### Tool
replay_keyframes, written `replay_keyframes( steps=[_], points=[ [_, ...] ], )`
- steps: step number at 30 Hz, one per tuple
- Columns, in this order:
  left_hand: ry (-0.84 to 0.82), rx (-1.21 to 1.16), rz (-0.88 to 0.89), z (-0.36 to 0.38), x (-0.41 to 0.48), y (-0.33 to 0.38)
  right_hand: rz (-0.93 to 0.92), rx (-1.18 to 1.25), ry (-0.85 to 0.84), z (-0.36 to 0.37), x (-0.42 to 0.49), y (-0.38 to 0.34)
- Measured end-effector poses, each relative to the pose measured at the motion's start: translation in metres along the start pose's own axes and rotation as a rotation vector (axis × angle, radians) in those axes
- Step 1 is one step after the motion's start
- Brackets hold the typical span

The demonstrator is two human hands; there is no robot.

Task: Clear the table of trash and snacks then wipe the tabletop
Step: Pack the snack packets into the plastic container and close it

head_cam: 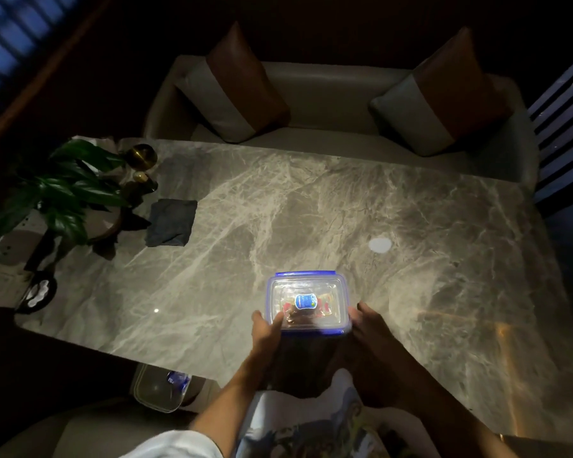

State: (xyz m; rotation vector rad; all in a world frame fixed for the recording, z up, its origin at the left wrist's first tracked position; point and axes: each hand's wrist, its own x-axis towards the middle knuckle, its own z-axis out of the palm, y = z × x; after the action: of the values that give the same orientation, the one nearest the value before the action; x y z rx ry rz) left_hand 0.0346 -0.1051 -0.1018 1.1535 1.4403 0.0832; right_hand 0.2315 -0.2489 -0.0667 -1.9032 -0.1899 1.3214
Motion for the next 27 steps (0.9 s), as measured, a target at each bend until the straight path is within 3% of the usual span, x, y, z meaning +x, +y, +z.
replay_keyframes(
  steps=[2, 9, 11, 15, 19, 23, 27],
  points=[
    [-0.064, -0.137, 0.056, 0.000, 0.006, -0.023, -0.054, -0.049, 0.034, 0.014, 0.012, -0.003],
    [0.185, -0.348, -0.024, -0.069, 0.008, -0.015, -0.204, -0.246, -0.033, 0.095, 0.036, -0.036],
    [0.212, -0.382, -0.035, -0.094, 0.015, -0.014, -0.207, -0.203, -0.085, 0.119, 0.043, -0.048],
    [0.332, -0.402, -0.064, -0.165, 0.043, -0.036, -0.201, -0.090, -0.236, 0.197, 0.052, -0.088],
    [0.388, -0.425, -0.086, -0.230, 0.060, -0.050, -0.203, -0.220, -0.286, 0.290, 0.070, -0.135],
    [0.479, -0.729, -0.127, -0.307, 0.054, -0.034, -0.189, -0.392, -0.318, 0.389, 0.086, -0.175],
    [0.467, -0.922, -0.258, -0.363, 0.075, -0.043, -0.193, -0.498, -0.330, 0.470, 0.095, -0.205]
  ],
)
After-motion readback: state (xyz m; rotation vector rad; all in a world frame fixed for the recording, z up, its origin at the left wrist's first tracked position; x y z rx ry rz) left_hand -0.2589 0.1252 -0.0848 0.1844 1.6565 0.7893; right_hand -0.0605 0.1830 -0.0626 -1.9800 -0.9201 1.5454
